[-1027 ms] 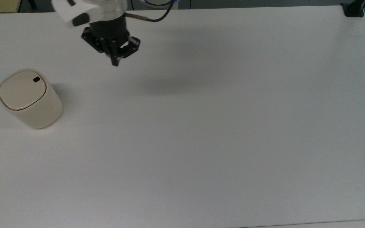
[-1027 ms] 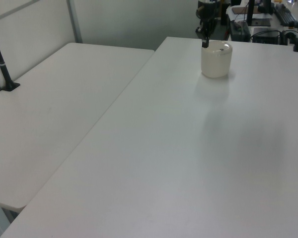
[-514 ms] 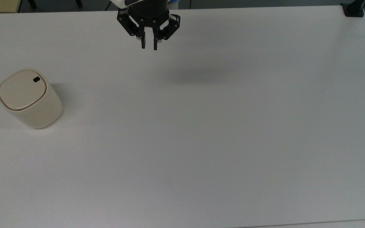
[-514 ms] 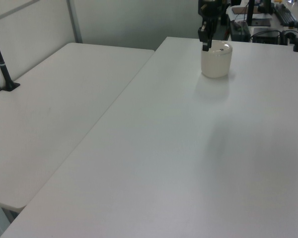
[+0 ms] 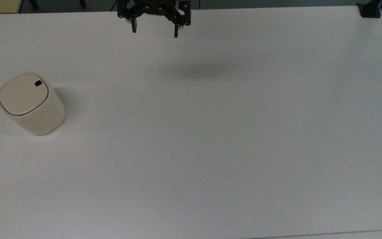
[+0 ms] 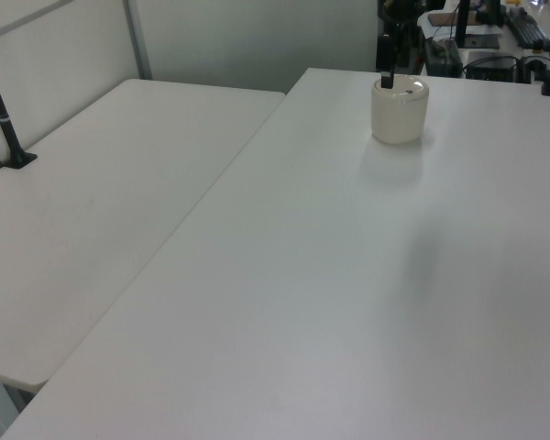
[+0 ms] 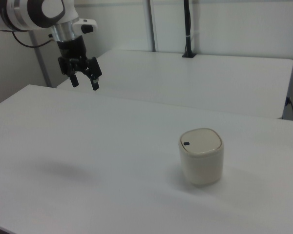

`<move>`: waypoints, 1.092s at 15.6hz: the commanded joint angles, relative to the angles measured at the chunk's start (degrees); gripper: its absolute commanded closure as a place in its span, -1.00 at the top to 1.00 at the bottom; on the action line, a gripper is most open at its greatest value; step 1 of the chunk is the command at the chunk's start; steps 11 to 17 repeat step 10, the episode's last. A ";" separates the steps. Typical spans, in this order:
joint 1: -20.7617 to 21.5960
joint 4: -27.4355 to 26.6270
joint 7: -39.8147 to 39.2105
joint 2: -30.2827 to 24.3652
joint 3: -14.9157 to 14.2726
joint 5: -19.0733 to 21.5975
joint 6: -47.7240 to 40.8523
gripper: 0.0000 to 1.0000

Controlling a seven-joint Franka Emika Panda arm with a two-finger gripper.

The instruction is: Close the trash bin

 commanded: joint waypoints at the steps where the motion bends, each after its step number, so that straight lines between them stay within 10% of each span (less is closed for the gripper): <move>1: -0.25 -3.14 -3.12 -3.02 0.16 0.93 -0.71 1.00; 17: -0.25 -3.05 -2.77 -3.64 0.07 1.19 -2.38 1.00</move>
